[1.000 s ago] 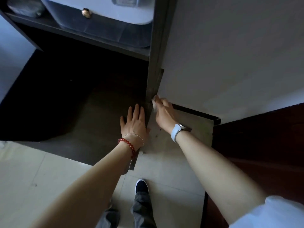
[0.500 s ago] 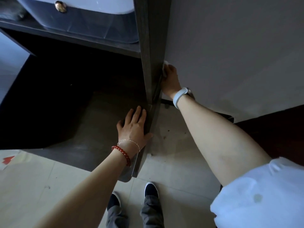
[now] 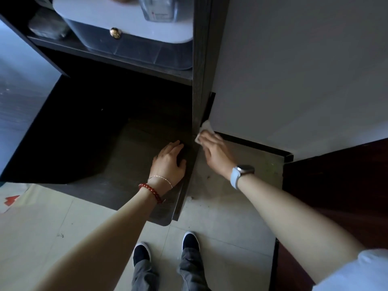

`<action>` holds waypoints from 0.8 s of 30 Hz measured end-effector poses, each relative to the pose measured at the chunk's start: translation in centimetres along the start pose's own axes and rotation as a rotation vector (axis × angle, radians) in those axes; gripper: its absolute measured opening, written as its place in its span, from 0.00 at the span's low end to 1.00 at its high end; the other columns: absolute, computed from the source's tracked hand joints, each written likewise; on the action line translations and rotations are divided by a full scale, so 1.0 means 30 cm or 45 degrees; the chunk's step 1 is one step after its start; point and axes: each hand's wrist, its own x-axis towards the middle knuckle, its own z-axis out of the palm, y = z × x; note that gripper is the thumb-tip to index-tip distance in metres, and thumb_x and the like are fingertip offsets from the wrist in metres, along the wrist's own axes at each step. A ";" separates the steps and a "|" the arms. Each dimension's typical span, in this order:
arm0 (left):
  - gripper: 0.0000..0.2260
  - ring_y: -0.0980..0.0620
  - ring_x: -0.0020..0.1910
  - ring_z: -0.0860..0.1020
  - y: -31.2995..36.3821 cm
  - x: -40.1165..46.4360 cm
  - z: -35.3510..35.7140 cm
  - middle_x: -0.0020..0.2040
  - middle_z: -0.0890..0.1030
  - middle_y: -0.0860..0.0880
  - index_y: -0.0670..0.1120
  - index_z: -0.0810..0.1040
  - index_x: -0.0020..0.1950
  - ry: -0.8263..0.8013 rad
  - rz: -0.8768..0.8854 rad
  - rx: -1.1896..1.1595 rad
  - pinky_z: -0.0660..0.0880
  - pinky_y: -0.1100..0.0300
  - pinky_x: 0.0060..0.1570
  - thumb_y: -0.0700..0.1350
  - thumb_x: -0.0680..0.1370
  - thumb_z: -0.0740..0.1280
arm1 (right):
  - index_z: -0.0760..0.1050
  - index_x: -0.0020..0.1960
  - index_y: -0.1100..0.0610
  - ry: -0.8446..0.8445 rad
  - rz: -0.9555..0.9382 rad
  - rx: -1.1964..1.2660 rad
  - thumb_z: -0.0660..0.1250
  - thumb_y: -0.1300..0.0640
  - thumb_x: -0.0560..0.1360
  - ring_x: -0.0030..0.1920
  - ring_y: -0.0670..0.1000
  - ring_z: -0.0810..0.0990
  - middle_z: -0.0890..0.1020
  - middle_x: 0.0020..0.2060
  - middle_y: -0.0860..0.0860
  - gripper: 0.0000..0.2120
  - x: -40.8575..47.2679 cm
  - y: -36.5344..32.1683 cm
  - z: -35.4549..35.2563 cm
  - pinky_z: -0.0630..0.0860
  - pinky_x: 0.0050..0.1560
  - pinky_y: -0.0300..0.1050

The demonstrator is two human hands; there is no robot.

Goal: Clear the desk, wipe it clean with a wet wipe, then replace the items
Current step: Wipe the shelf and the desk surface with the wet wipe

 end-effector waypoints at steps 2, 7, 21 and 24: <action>0.20 0.45 0.68 0.66 -0.021 -0.030 -0.019 0.69 0.68 0.45 0.43 0.70 0.67 0.142 -0.017 -0.101 0.66 0.52 0.64 0.39 0.75 0.63 | 0.79 0.53 0.64 -0.033 -0.066 -0.016 0.59 0.69 0.71 0.57 0.62 0.77 0.79 0.58 0.59 0.15 -0.060 -0.040 0.040 0.75 0.57 0.50; 0.16 0.40 0.61 0.71 -0.102 -0.143 -0.055 0.61 0.74 0.39 0.39 0.73 0.62 0.208 -0.167 -0.156 0.68 0.51 0.59 0.36 0.74 0.62 | 0.81 0.38 0.58 -0.039 -0.284 -0.077 0.69 0.66 0.64 0.47 0.51 0.79 0.83 0.43 0.51 0.05 -0.168 -0.256 0.147 0.72 0.51 0.39; 0.14 0.45 0.60 0.74 -0.458 -0.502 -0.286 0.62 0.75 0.43 0.41 0.72 0.63 0.172 -0.523 -0.571 0.69 0.58 0.58 0.39 0.78 0.59 | 0.76 0.54 0.61 -0.480 0.801 0.914 0.60 0.71 0.74 0.42 0.44 0.74 0.77 0.42 0.49 0.12 -0.267 -0.774 0.257 0.70 0.39 0.27; 0.13 0.49 0.55 0.76 -0.519 -0.569 -0.381 0.60 0.77 0.45 0.42 0.73 0.62 0.121 -0.513 -0.804 0.70 0.63 0.53 0.40 0.78 0.59 | 0.76 0.47 0.54 -0.261 0.991 1.271 0.60 0.70 0.74 0.40 0.47 0.74 0.77 0.42 0.51 0.13 -0.204 -0.904 0.206 0.71 0.39 0.37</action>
